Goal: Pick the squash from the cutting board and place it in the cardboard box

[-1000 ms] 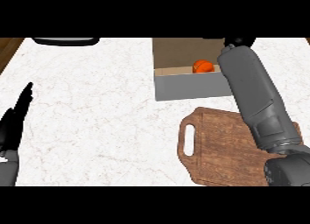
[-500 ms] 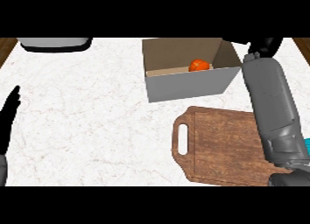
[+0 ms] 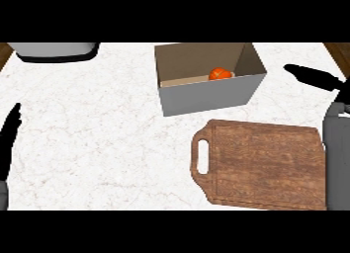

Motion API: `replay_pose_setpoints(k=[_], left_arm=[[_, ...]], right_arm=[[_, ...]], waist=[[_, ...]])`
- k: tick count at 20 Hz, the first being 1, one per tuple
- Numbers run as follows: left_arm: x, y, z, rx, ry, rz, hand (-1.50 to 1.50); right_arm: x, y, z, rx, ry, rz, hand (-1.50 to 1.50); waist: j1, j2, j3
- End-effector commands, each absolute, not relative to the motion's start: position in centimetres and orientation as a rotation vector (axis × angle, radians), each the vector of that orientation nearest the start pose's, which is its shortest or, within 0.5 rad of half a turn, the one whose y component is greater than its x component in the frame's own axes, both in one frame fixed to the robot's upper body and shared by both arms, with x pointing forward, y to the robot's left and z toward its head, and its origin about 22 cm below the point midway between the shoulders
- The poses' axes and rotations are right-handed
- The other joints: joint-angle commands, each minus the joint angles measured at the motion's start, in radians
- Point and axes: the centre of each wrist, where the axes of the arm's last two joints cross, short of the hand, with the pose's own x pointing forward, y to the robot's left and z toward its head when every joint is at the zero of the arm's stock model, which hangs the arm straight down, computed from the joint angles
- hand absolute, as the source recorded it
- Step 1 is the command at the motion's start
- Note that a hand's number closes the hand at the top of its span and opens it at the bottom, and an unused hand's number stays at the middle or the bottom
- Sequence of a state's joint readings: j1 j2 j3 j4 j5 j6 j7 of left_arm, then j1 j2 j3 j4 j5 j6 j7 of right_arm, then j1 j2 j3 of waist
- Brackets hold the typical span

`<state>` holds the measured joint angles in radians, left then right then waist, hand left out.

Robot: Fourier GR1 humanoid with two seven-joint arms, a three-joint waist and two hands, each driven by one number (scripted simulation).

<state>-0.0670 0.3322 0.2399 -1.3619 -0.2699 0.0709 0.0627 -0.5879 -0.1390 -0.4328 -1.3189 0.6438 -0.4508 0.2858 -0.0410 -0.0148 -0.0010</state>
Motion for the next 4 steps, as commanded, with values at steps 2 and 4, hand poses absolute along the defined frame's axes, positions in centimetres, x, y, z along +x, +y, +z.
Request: replay_pose_setpoints(k=[2, 4], left_arm=[[24.3, 37.1, 1.2, 0.673, -1.320, -0.179, 0.00], [24.7, 37.2, 1.8, 0.683, -1.344, -0.187, 0.00]], right_arm=[[28.6, -31.7, 11.7, -0.979, -1.530, -0.184, -1.50], [26.6, -32.3, 14.1, -0.986, -1.505, -0.138, -1.50]], waist=[[-0.009, -0.003, 0.000], [0.003, 0.003, 0.000]])
